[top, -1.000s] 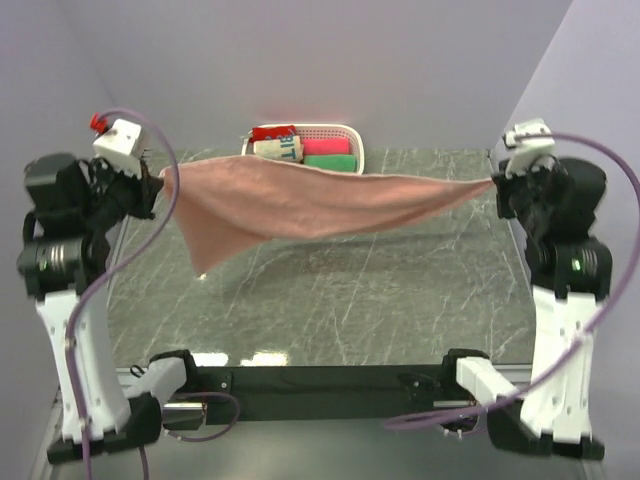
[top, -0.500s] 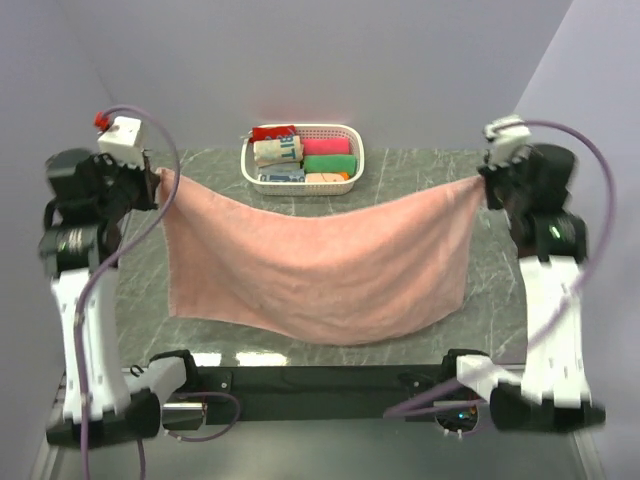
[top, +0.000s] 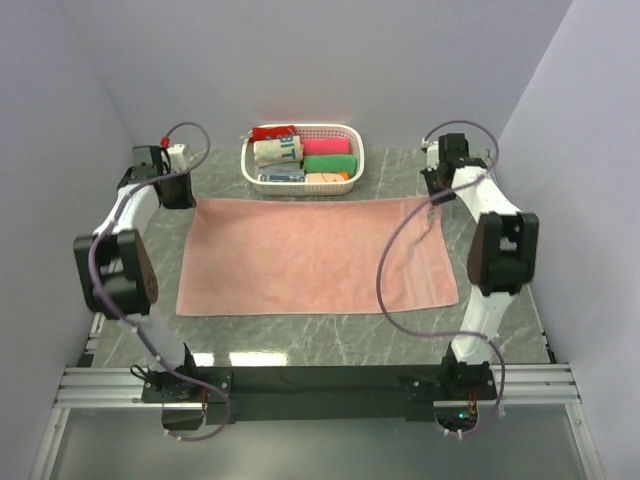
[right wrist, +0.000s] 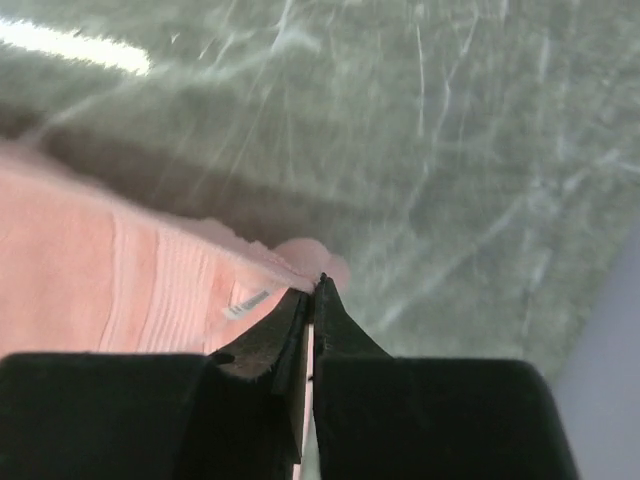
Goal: Roll the towels
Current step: Flatten the towel
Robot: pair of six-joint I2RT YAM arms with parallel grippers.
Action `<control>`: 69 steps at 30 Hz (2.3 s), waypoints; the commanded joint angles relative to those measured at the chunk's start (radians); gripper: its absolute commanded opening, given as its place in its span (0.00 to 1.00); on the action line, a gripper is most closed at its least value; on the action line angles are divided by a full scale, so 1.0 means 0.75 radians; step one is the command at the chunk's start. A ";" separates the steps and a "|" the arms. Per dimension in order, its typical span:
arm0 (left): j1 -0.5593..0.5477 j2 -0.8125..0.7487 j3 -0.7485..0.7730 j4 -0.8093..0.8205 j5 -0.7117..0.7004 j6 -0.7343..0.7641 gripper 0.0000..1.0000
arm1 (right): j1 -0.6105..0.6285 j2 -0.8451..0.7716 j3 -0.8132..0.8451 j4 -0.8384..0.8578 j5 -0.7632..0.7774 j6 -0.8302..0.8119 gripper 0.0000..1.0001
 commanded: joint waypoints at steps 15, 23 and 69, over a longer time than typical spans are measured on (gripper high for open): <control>0.106 0.189 0.392 -0.242 0.126 -0.006 0.55 | -0.090 -0.010 0.319 -0.380 -0.140 0.098 0.48; 0.104 -0.183 -0.062 -0.669 0.252 0.411 0.22 | -0.090 -0.320 -0.182 -0.583 -0.212 -0.088 0.20; 0.104 -0.423 -0.670 -0.633 -0.055 0.528 0.14 | -0.135 -0.331 -0.950 -0.141 0.025 -0.117 0.03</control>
